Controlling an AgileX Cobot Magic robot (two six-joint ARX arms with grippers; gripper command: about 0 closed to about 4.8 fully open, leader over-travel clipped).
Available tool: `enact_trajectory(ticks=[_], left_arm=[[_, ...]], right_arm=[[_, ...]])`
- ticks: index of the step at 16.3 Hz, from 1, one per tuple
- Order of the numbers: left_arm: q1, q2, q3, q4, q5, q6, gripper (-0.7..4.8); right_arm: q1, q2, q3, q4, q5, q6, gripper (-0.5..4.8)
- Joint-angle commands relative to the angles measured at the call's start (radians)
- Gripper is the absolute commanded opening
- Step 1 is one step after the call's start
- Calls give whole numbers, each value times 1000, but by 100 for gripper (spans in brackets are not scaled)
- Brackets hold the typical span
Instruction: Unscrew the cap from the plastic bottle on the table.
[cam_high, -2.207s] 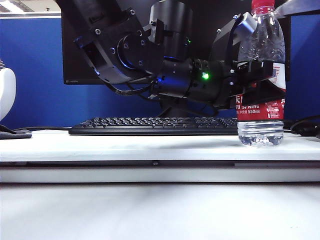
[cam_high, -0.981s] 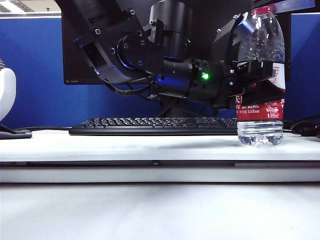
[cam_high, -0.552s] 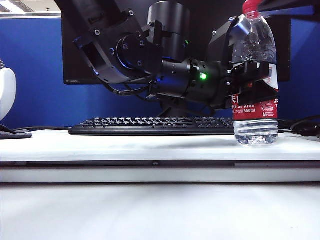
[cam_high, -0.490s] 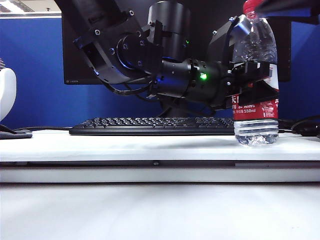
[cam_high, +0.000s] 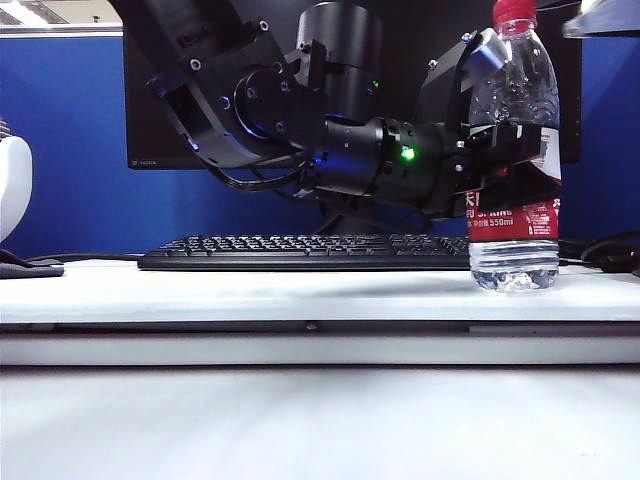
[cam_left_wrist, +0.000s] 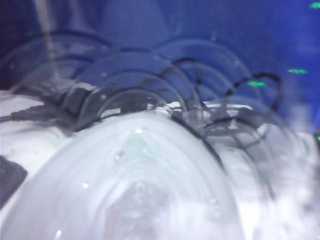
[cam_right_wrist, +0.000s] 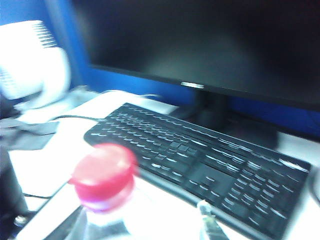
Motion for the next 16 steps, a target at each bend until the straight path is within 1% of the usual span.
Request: enact_trajectory(ticks=[1, 4, 7, 8, 9, 10, 11, 12, 13, 16], left_arm=[[-4, 8, -6, -48, 7, -3, 116], [-5, 8, -6, -48, 8, -3, 116], [-5, 8, -6, -48, 11, -4, 116], [-5, 8, -6, -48, 13, -4, 116], [-5, 8, -6, -49, 13, -5, 116], [-5, 8, -6, -49, 13, -5, 116], [-5, 8, -6, -49, 14, -5, 116], [-5, 8, -6, -52, 16, -5, 116], [-5, 8, -6, -56, 16, -5, 116], [-6, 8, -6, -61, 16, -8, 116]], right_arm=[[37, -78, 3, -85, 153, 8, 396], [166, -164, 3, -104, 412, 73, 397], [494, -159, 2, -73, 890, 75, 398], [558, -148, 2, -58, 999, 71, 398], [653, -116, 2, -15, 1145, 50, 397], [706, -74, 2, 37, 1170, 10, 396], [718, -45, 2, 69, 1171, 3, 396], [719, -8, 2, 103, 1178, 5, 396], [719, 18, 2, 121, 1230, 8, 396], [710, 25, 2, 127, 1244, 7, 354]])
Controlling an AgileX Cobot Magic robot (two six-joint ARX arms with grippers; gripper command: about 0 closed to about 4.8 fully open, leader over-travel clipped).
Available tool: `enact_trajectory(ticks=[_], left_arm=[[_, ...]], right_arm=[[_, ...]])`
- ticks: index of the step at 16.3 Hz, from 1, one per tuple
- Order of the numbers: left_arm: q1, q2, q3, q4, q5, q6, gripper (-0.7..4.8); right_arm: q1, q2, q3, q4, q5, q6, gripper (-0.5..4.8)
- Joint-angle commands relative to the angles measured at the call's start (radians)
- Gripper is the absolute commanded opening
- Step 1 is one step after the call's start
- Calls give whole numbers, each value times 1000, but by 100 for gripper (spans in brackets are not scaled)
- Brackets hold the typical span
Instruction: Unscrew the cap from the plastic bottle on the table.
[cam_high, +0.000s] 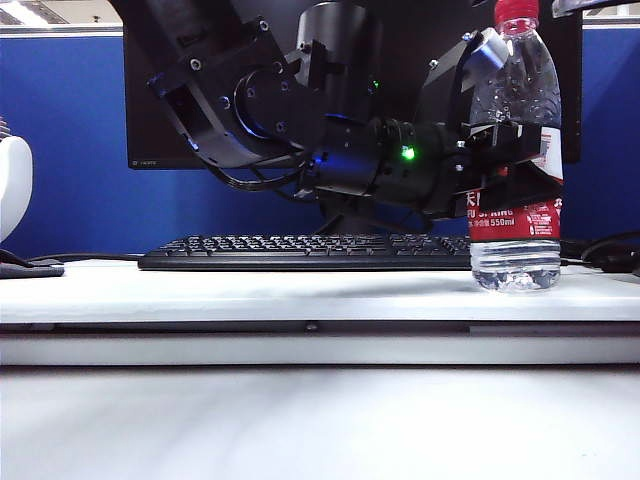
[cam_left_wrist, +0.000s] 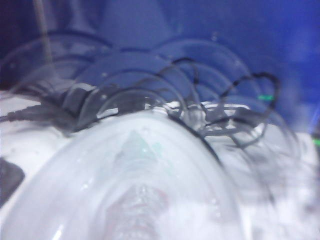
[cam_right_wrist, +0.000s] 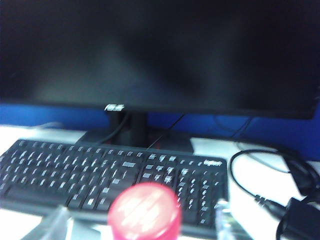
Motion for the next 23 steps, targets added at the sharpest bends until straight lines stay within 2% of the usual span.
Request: enact_trajectory(ticks=[1, 2, 7, 8, 11, 12, 16, 20, 21, 22, 23], left_arm=[[-6, 7, -6, -59, 8, -7, 116], [-6, 7, -6, -59, 8, -7, 116], [-6, 7, -6, -59, 32, -8, 116], [-6, 7, -6, -59, 34, -8, 116], [-6, 7, -6, -59, 34, -8, 116], [-6, 7, -6, -59, 34, -8, 116], [-6, 7, -6, -59, 34, -7, 116], [-6, 7, -6, -60, 34, -7, 116], [-6, 7, -6, -60, 34, -7, 116], [-6, 7, -6, -60, 34, -7, 116], [-6, 7, -6, -60, 34, -6, 116]], right_arm=[[-6, 2, 3, 22, 7, -2, 299], [-7, 5, 3, 22, 7, -2, 266], [-51, 43, 4, 64, -43, 17, 260], [-51, 43, 4, 63, -43, 17, 245], [-57, 47, 4, 60, -69, 17, 155], [-57, 47, 4, 58, -71, 18, 144], [-61, 45, 4, 50, -106, 17, 144], [-199, -3, 5, -64, -430, 17, 143], [-258, -19, 5, -82, -570, 17, 143], [-293, -24, 5, -86, -647, 17, 143], [-359, -31, 5, -90, -782, 19, 143]])
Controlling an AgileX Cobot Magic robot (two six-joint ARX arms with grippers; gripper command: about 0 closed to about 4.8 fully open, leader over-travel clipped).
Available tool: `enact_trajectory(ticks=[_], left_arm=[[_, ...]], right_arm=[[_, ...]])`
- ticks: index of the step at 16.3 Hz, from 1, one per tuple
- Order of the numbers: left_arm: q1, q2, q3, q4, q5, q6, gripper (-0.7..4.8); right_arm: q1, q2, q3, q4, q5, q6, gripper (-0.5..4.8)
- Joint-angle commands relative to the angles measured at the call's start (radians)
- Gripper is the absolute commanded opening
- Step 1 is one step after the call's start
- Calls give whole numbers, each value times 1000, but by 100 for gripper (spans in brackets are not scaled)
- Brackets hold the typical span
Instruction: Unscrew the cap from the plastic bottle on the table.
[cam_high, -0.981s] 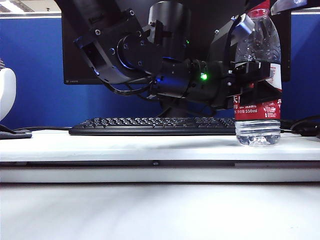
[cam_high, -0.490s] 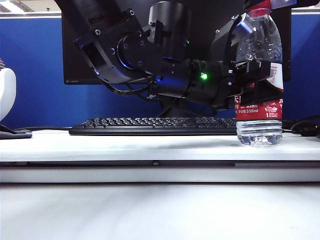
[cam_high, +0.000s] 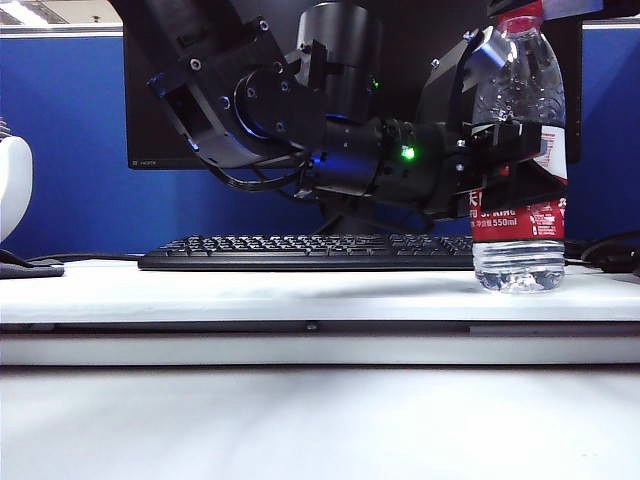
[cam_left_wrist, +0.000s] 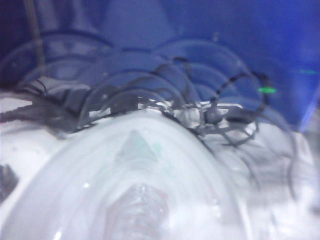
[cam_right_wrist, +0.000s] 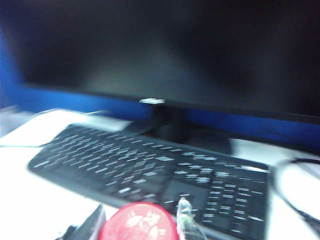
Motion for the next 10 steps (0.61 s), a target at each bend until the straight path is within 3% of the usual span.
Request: enact_trajectory(ticks=[1, 5, 8, 10], left_arm=[[-5, 7, -6, -58, 10, -8, 116], [-5, 7, -6, -57, 24, -7, 116], [-5, 7, -6, -58, 24, -4, 116], [-5, 7, -6, -58, 24, -4, 116]], right_arm=[[-171, -11, 1, -34, -397, 40, 143], [-432, 33, 1, 10, -824, 100, 143], [-474, 127, 3, 143, -986, 171, 143], [-471, 173, 27, 147, -1076, 169, 144]])
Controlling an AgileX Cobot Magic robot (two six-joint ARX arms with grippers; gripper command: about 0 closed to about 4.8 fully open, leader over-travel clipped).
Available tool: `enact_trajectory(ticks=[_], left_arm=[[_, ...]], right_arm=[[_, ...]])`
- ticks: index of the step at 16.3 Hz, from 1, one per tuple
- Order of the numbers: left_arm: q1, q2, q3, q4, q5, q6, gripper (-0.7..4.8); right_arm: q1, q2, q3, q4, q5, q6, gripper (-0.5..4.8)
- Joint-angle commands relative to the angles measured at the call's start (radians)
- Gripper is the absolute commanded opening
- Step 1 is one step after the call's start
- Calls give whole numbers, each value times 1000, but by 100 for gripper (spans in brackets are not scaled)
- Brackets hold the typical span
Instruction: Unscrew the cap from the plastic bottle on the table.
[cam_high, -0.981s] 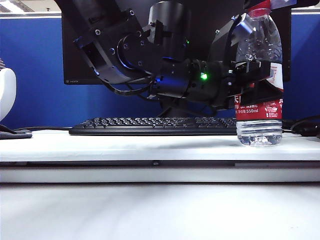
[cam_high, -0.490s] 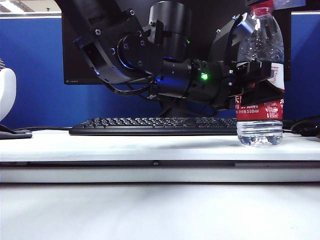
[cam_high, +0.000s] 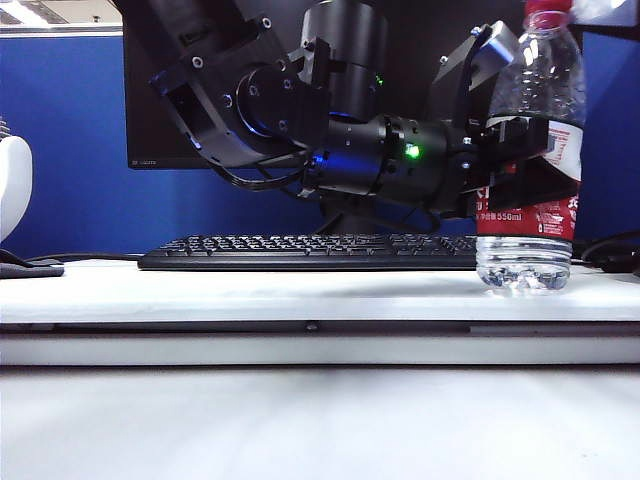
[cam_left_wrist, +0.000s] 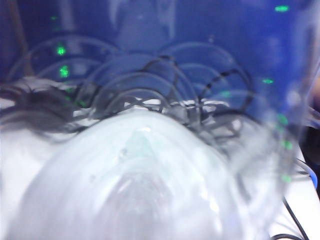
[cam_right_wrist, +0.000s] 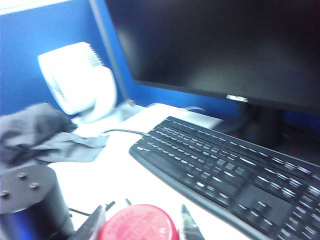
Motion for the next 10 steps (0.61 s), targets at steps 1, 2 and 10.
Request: enact_trajectory(ticks=[1, 2, 10], left_arm=[[0, 7, -7, -55, 1, -3, 116], [0, 7, -7, -55, 1, -3, 116], [2, 7, -7, -55, -2, 0, 116]], right_arm=[[5, 59, 40, -20, -171, 36, 144], [4, 64, 52, -18, -200, 37, 144], [4, 133, 97, -6, -461, 75, 144]])
